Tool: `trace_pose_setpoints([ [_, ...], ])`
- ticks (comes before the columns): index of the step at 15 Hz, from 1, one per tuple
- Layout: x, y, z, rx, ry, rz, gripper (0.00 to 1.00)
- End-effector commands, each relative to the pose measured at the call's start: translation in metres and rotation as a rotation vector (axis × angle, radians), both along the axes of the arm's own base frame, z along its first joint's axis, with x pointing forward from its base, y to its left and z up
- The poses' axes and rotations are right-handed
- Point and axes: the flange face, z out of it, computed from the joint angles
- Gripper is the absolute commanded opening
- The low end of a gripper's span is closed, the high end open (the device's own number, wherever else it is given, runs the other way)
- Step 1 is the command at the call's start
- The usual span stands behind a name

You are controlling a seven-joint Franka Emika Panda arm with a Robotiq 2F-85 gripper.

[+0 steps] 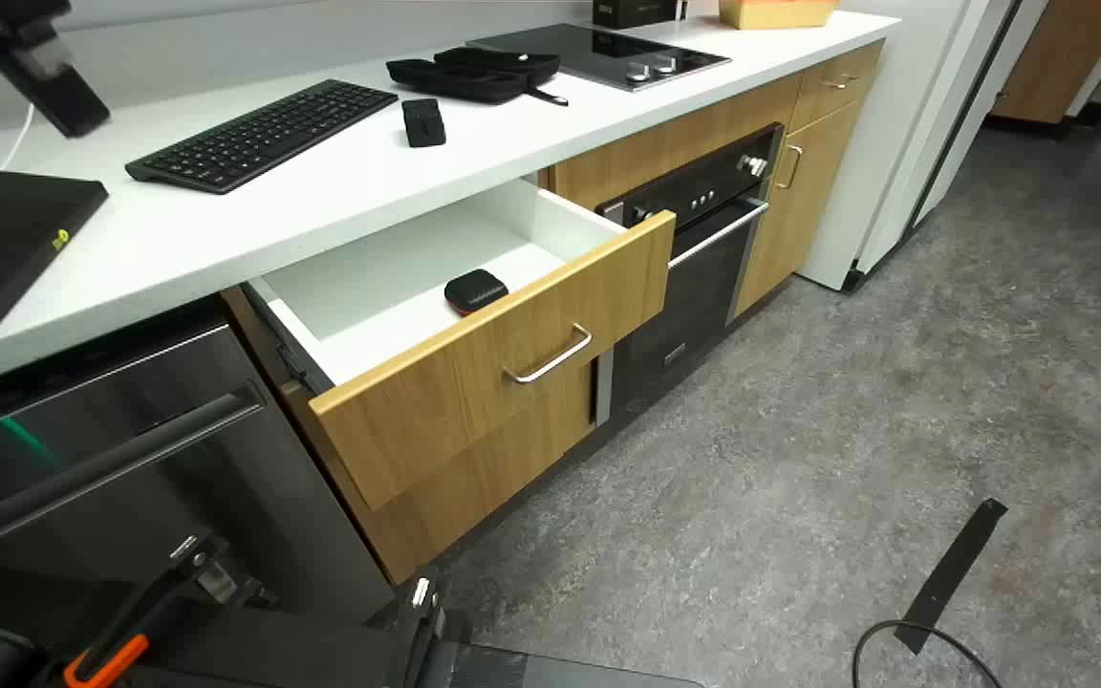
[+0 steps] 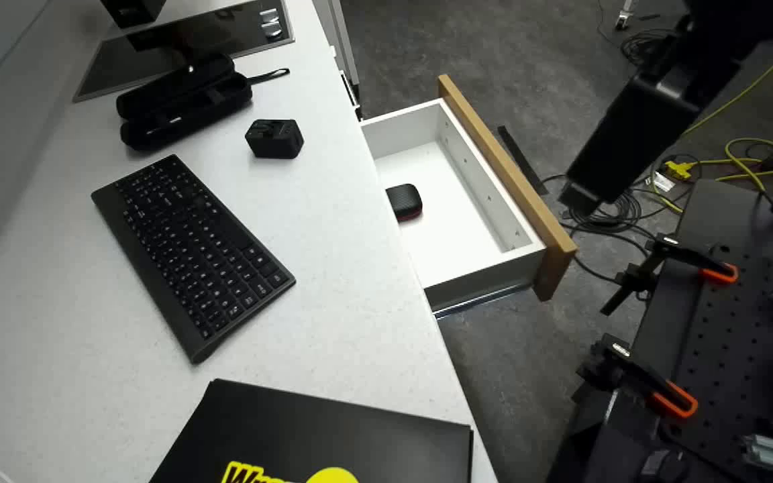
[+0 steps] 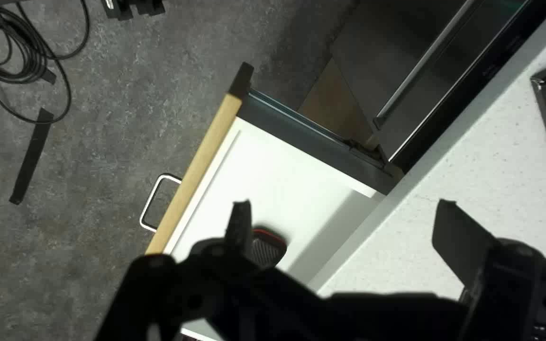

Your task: Close the top drawer

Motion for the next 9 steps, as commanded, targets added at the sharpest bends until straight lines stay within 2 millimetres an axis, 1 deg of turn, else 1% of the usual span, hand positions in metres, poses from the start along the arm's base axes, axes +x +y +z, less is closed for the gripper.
trace_pose_setpoints([
  [1, 0.001, 0.001, 0.002, 0.000, 0.003, 0.001, 1.00],
  [3, 0.002, -0.001, 0.000, -0.002, 0.012, 0.005, 1.00],
  [5, 0.010, -0.012, 0.005, 0.005, 0.003, -0.007, 1.00],
  [6, 0.016, -0.023, 0.008, 0.008, -0.002, -0.026, 1.00],
  [7, 0.022, -0.039, 0.008, 0.009, -0.002, -0.052, 1.00],
  [9, 0.035, -0.084, 0.004, 0.003, 0.004, -0.120, 1.00],
])
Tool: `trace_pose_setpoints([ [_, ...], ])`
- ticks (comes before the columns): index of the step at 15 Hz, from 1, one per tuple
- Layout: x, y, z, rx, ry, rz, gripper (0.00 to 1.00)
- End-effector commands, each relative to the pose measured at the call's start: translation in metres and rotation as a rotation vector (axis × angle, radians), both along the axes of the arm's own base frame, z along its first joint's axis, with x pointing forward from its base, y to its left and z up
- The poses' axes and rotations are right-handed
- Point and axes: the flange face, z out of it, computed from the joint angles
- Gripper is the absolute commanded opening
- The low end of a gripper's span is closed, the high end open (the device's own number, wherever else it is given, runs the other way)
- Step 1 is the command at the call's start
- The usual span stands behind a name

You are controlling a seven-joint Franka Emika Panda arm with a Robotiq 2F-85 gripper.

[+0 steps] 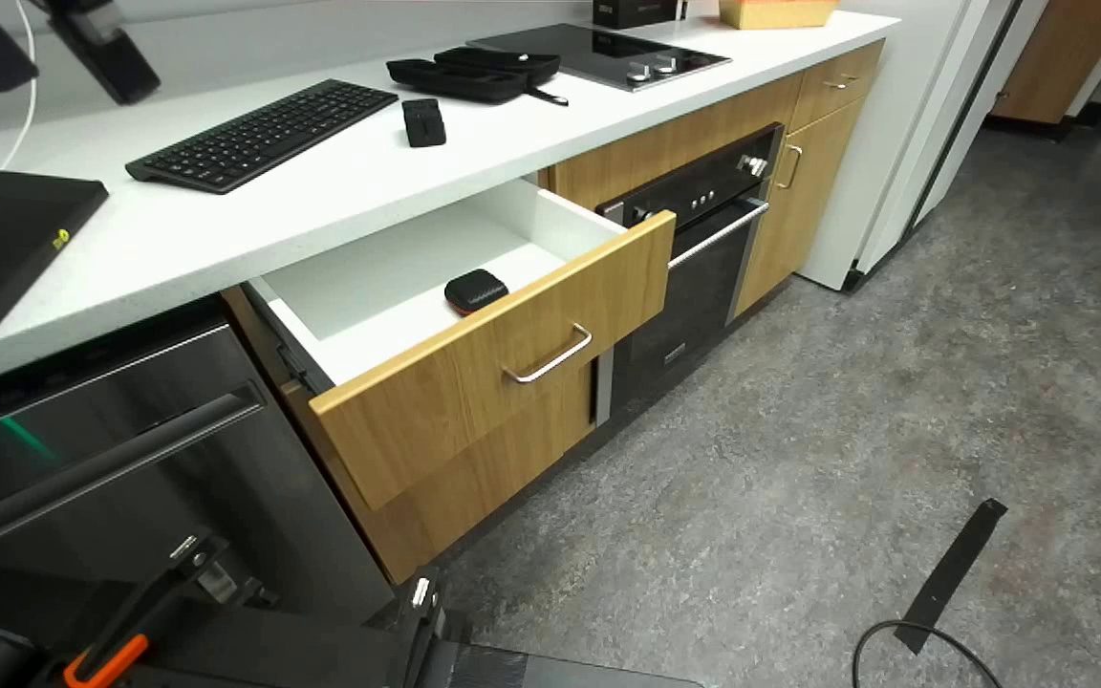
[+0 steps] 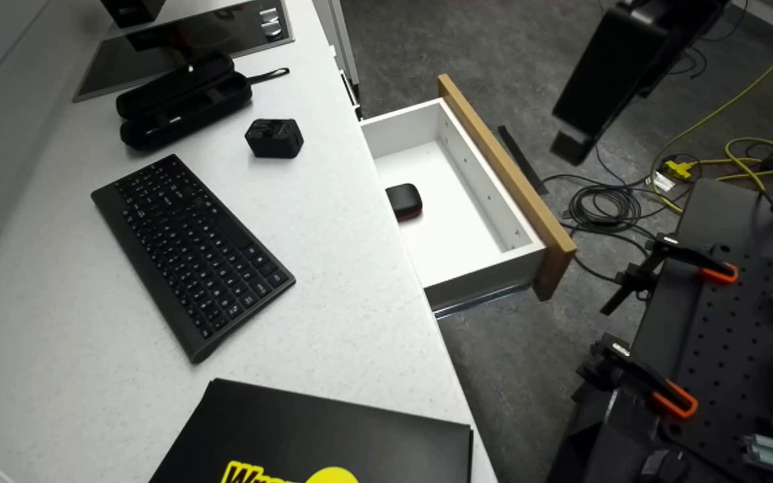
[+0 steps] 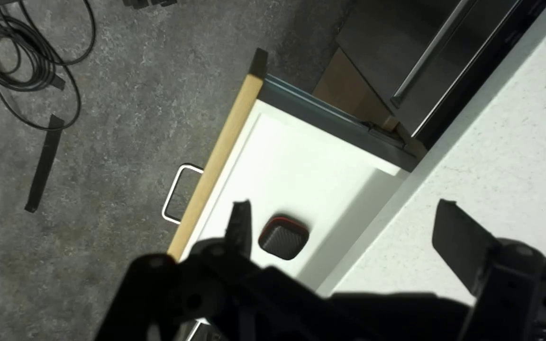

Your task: Close the top drawer

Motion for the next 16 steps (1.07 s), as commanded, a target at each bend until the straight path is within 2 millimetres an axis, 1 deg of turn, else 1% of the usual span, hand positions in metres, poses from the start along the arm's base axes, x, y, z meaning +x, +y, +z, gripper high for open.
trace_pose_setpoints([
  [1, 0.023, -0.082, -0.015, -0.007, 0.012, -0.110, 1.00],
  [3, 0.030, -0.129, -0.034, -0.004, 0.030, -0.189, 1.00],
  [5, 0.035, -0.171, -0.063, 0.014, 0.048, -0.262, 1.00],
  [6, 0.037, -0.186, -0.075, 0.024, 0.059, -0.295, 1.00],
  [7, 0.039, -0.197, -0.084, 0.037, 0.077, -0.327, 1.00],
  [8, 0.031, -0.178, -0.061, 0.038, 0.054, -0.298, 1.00],
  [9, 0.032, -0.186, -0.071, 0.046, 0.074, -0.312, 1.00],
  [10, 0.035, -0.187, -0.073, 0.047, 0.081, -0.312, 1.00],
  [12, 0.037, -0.182, -0.068, 0.040, 0.070, -0.300, 1.00],
  [16, 0.036, -0.181, -0.064, 0.038, 0.060, -0.297, 1.00],
])
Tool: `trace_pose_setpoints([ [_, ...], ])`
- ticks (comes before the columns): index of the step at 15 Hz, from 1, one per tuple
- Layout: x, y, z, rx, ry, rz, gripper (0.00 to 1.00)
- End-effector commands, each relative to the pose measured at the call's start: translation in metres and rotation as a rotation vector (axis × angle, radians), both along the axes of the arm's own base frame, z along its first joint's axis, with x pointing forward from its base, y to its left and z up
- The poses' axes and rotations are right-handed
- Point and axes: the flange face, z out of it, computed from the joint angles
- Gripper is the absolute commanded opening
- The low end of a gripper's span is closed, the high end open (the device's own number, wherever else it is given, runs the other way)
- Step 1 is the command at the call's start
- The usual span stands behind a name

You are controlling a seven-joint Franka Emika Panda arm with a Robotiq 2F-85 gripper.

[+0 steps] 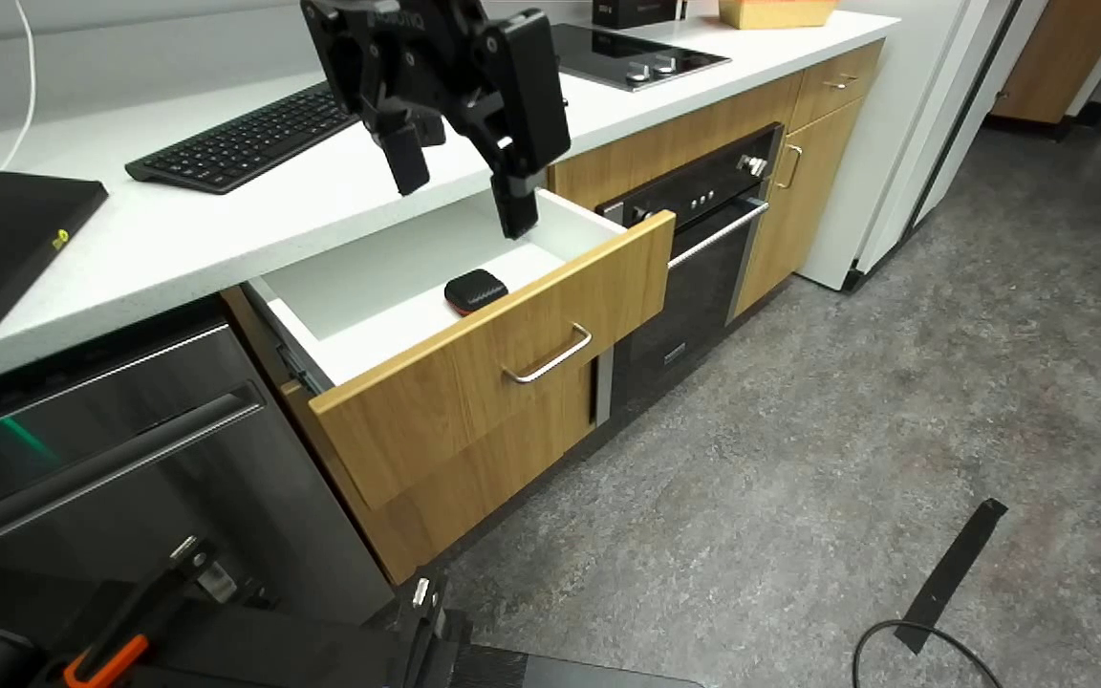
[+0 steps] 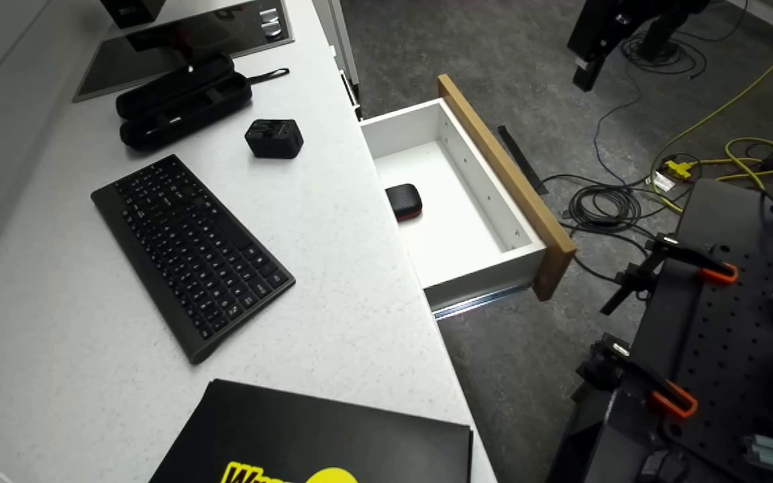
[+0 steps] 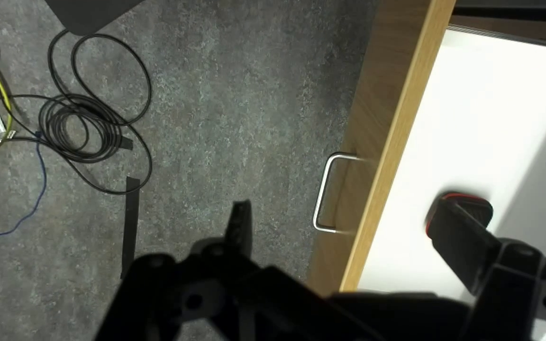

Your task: Close the top drawer

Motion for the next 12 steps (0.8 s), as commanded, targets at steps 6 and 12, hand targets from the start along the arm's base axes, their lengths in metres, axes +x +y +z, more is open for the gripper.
trace_pose_setpoints([
  [6, 0.036, -0.079, -0.043, -0.022, 0.040, -0.198, 1.00],
  [12, 0.067, -0.155, -0.114, -0.024, 0.105, -0.390, 1.00],
])
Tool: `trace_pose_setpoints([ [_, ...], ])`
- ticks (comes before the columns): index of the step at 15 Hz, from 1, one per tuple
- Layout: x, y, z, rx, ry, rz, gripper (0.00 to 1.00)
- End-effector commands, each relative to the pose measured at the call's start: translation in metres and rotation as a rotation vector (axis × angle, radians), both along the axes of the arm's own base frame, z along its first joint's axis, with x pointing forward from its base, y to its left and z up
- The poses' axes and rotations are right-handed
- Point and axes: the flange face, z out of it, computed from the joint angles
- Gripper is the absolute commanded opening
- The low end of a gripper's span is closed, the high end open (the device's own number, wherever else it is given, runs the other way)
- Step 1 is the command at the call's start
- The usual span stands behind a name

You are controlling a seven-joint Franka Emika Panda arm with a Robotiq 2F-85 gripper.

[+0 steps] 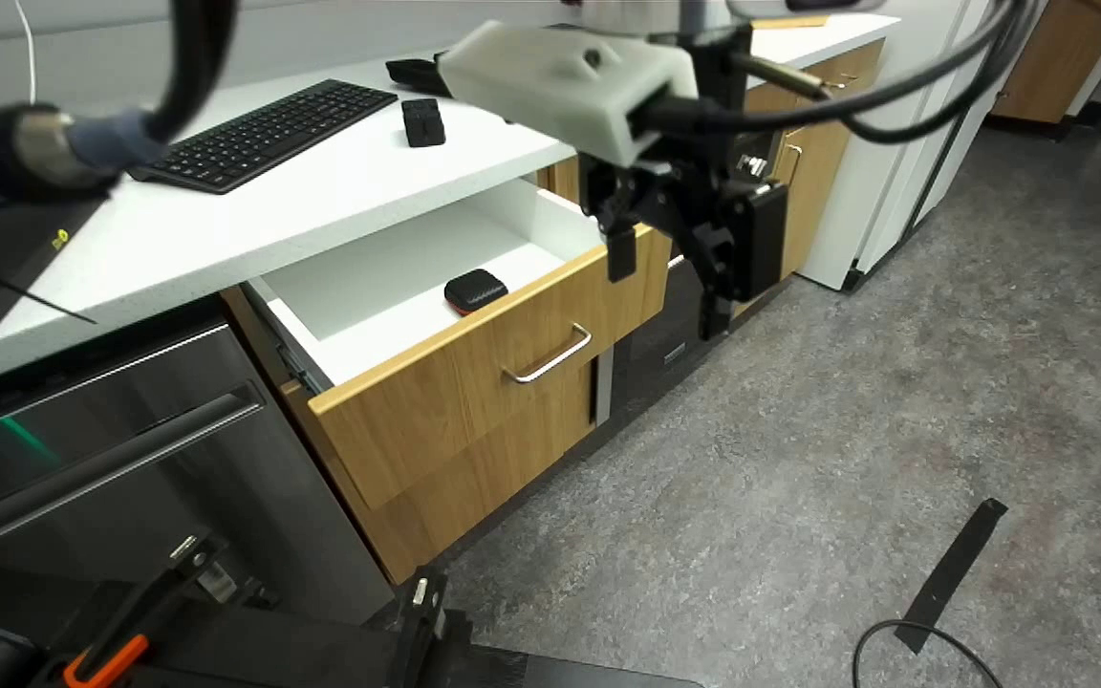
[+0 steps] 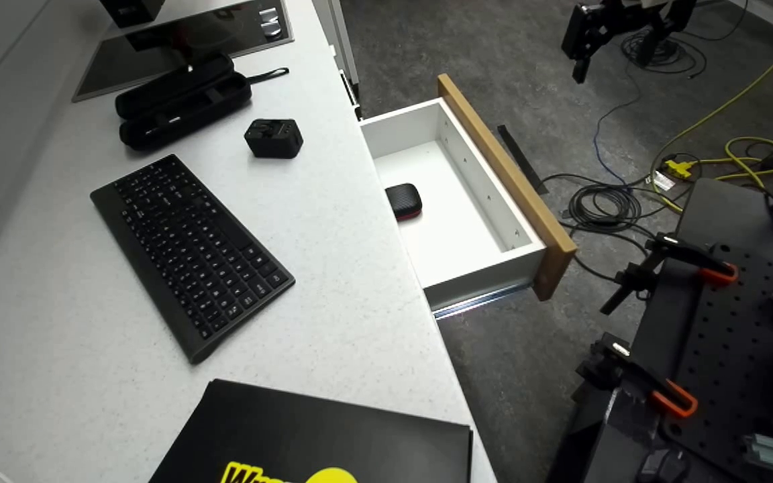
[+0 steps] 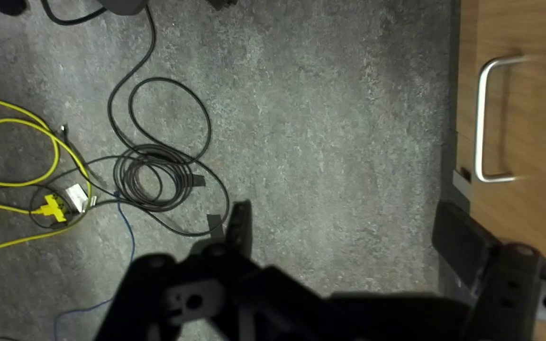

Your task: Close the top drawer

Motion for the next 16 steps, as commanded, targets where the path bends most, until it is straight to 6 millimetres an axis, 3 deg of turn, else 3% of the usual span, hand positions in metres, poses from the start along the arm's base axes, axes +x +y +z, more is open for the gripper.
trace_pose_setpoints([
  [1, 0.037, -0.036, -0.052, -0.025, 0.029, -0.108, 1.00],
  [5, 0.075, -0.052, -0.115, -0.008, 0.076, -0.188, 1.00],
  [8, 0.097, -0.055, -0.149, 0.014, 0.115, -0.219, 1.00],
  [9, 0.101, -0.055, -0.155, 0.018, 0.128, -0.226, 1.00],
  [10, 0.083, -0.048, -0.142, 0.018, 0.098, -0.198, 1.00],
  [12, 0.087, -0.047, -0.154, 0.015, 0.112, -0.195, 1.00],
  [16, 0.090, -0.038, -0.155, 0.016, 0.108, -0.174, 1.00],
])
